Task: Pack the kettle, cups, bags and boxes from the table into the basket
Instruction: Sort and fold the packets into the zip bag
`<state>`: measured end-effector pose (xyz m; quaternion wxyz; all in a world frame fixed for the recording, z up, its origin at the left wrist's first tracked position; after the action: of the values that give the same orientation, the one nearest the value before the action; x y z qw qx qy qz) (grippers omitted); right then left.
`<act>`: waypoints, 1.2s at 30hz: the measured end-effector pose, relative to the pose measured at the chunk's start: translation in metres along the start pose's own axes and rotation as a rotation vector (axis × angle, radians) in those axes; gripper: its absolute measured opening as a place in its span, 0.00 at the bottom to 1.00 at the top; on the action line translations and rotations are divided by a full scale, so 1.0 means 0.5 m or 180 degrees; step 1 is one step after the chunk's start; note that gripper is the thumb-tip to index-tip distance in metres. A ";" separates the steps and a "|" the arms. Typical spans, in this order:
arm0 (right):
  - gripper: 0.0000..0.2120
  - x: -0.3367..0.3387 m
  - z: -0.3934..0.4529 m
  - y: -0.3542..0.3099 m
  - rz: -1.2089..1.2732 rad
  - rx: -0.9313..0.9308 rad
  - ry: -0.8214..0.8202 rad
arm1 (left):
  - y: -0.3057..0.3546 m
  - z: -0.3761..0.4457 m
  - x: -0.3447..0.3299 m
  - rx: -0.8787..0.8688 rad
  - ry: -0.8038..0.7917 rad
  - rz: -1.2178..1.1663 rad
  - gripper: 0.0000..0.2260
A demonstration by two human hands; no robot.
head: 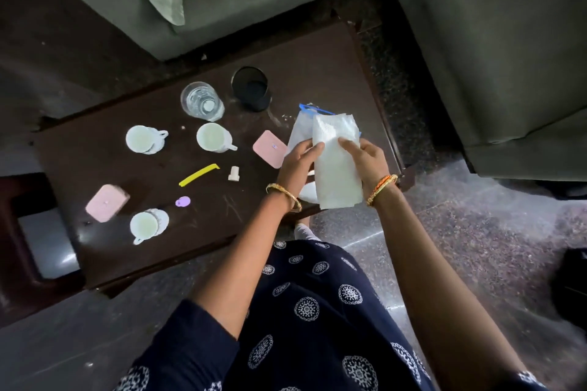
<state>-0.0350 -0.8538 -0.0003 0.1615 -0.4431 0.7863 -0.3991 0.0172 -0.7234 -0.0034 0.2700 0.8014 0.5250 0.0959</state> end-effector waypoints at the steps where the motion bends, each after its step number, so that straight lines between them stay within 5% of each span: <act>1: 0.10 -0.017 -0.006 -0.006 0.0068 -0.0033 -0.0039 | -0.003 -0.003 0.013 0.0073 0.0074 -0.0103 0.08; 7: 0.12 -0.102 -0.053 -0.041 -0.0220 0.0202 -0.0685 | 0.003 -0.032 0.078 0.0228 0.0422 -0.0870 0.16; 13: 0.16 -0.176 -0.091 -0.064 -0.1668 0.0944 -0.0850 | 0.018 -0.096 0.144 0.0268 -0.0486 -0.1704 0.34; 21: 0.15 -0.262 -0.130 -0.070 -0.2696 0.1155 -0.0561 | -0.004 -0.124 0.207 0.0013 -0.0889 -0.1613 0.13; 25: 0.15 -0.276 -0.138 -0.071 -0.2533 0.1350 -0.0413 | -0.011 -0.138 0.246 -0.0111 -0.0816 -0.1910 0.16; 29: 0.25 -0.271 -0.135 -0.065 -0.2566 0.1629 -0.0067 | -0.007 -0.155 0.279 -0.0098 -0.0527 -0.1999 0.20; 33: 0.35 -0.268 -0.134 -0.061 -0.0697 0.0480 -0.0514 | -0.005 -0.166 0.313 -0.0092 -0.0375 -0.1927 0.14; 36: 0.23 -0.275 -0.139 -0.052 0.0082 -0.0236 -0.1161 | 0.002 -0.175 0.328 -0.0113 -0.0248 -0.1882 0.15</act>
<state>0.0140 -0.7142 0.0498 0.2900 -0.5036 0.7638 -0.2809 0.0504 -0.5484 0.0490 0.3201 0.6119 0.7232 -0.0086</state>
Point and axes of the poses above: each hand's wrist, its own z-axis towards the middle knuckle, its own x-axis out of the back of the hand, y = z × x, the point moved 1 cm from there along z, towards the middle knuckle, and after that the axes turned 11 degrees about x, right-handed, at the moved point
